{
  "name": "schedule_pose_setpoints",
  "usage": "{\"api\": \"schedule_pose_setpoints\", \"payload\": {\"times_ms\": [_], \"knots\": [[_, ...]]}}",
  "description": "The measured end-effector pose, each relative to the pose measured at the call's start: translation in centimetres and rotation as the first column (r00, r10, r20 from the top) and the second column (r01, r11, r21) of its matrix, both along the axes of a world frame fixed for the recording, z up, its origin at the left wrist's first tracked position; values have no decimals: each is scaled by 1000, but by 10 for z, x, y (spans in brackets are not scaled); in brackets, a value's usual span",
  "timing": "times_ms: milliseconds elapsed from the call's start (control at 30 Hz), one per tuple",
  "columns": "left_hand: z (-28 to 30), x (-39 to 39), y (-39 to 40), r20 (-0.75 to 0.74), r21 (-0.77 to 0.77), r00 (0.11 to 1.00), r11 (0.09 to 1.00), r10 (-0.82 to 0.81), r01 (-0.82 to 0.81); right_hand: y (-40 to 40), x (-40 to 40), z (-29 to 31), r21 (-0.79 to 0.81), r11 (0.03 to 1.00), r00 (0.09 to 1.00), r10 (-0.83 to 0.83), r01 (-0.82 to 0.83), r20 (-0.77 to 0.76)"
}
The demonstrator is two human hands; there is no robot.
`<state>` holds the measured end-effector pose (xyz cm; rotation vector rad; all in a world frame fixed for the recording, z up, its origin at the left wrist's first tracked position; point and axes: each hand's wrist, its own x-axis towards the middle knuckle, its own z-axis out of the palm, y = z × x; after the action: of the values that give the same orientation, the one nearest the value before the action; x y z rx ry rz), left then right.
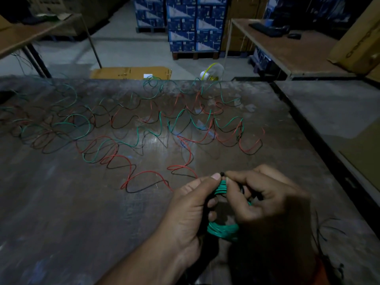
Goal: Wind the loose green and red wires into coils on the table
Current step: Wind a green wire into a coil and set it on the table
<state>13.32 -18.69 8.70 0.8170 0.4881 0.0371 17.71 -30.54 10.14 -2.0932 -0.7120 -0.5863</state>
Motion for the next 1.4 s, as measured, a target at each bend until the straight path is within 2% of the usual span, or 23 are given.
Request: {"api": "schedule_pose_setpoints", "payload": {"times_ms": [167,300,600,800,867,933,1067,1167,1400], "knots": [[11,-2,-2,36,38,998,997,59,-61,2,-7,1,175,985,986,27,2,-165],[17,-6,-2,90,52,995,997,49,-54,0,-8,5,103,995,995,-9,19,-97],[14,-5,1,103,112,988,986,111,-123,0,-8,5,109,994,992,34,-21,-118],[5,-2,5,151,308,981,938,119,-161,1,0,3,112,991,979,96,-76,-182],[1,-1,6,161,370,981,914,112,-165,1,6,5,205,975,935,146,-81,-323],[-4,-2,6,169,415,981,896,96,-159,1,18,7,288,955,847,214,-76,-487],[-9,-4,7,172,459,984,880,48,-123,0,40,19,252,945,660,325,-207,-677],[-11,-3,9,182,498,983,859,27,-115,0,46,20,318,919,553,395,-234,-733],[-17,-3,10,191,497,982,862,3,-100,8,50,12,391,894,423,448,-220,-787]]}}
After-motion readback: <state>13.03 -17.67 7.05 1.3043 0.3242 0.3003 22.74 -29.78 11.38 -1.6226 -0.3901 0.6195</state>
